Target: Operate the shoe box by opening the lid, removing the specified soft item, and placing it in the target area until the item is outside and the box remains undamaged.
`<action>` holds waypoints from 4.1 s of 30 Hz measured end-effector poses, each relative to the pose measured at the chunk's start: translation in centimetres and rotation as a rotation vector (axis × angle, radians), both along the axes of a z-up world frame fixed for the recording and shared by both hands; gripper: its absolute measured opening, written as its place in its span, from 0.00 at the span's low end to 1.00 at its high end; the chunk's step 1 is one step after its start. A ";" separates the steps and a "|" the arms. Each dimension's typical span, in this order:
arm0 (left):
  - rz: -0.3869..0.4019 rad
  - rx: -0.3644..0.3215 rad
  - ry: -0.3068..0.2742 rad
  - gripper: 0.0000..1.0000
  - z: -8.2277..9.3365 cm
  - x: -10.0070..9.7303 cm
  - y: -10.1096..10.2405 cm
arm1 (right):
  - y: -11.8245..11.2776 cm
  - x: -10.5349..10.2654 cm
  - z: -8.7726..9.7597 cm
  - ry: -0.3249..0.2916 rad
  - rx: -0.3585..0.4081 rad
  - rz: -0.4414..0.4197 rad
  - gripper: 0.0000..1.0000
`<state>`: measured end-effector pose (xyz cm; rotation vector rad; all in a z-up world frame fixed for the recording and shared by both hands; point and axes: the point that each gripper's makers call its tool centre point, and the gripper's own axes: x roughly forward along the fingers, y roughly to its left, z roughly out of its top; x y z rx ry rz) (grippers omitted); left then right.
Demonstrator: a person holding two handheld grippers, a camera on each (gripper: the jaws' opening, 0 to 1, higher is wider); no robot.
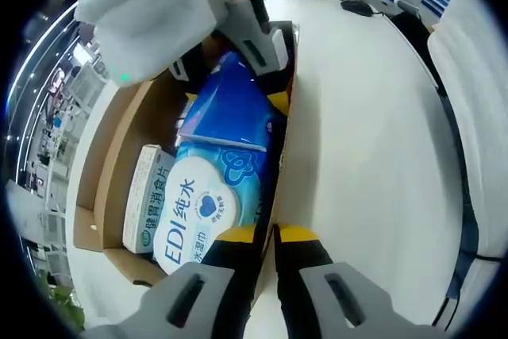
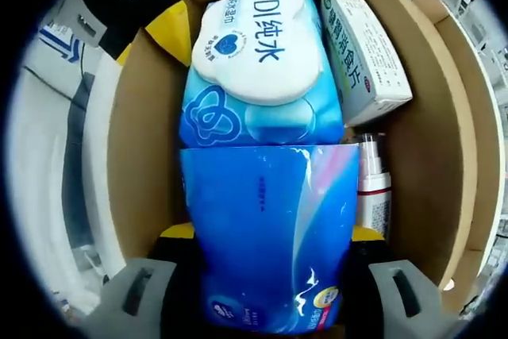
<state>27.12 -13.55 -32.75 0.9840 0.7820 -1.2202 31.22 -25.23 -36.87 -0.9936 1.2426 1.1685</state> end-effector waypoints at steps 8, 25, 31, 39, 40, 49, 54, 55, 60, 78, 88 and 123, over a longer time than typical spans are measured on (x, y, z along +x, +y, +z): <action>0.003 -0.004 0.005 0.07 0.0 0.0 0.0 | 0.0 -0.1 0.2 -0.017 0.009 -0.006 0.70; 0.011 0.001 0.007 0.07 0.1 0.0 0.1 | -0.2 -0.4 1.2 -0.016 0.015 -0.003 0.67; 0.005 0.003 0.007 0.07 0.1 -0.1 0.2 | -0.2 -0.7 1.5 -0.016 0.017 0.003 0.67; 0.002 0.005 0.006 0.07 0.0 -0.1 0.2 | -0.2 -0.7 2.0 -0.017 0.035 0.011 0.66; 0.002 0.005 0.007 0.07 0.0 -0.1 0.2 | -0.1 -0.8 2.0 -0.017 0.036 0.012 0.65; -0.002 0.007 0.007 0.07 -0.1 0.0 0.2 | -0.1 -0.7 3.1 -0.031 0.091 0.028 0.64; -0.001 0.007 0.008 0.07 -0.1 -0.1 0.2 | 0.0 -0.8 3.1 -0.036 0.091 0.032 0.64; -0.003 0.007 0.007 0.07 0.0 -0.1 0.2 | 0.0 -0.9 3.1 -0.036 0.090 0.031 0.64; -0.001 0.005 0.006 0.07 -0.1 -0.1 0.2 | 0.3 -1.0 4.0 -0.041 0.120 0.034 0.64; -0.011 0.011 0.002 0.07 0.0 -0.1 0.2 | 0.1 -1.1 6.3 -0.069 0.090 0.068 0.64; -0.009 0.009 0.002 0.07 0.0 0.0 0.2 | 0.0 -1.2 7.3 -0.077 0.080 0.068 0.64; -0.019 0.002 0.003 0.07 0.0 -0.1 0.1 | -1.4 -1.7 11.0 -0.072 0.053 0.039 0.63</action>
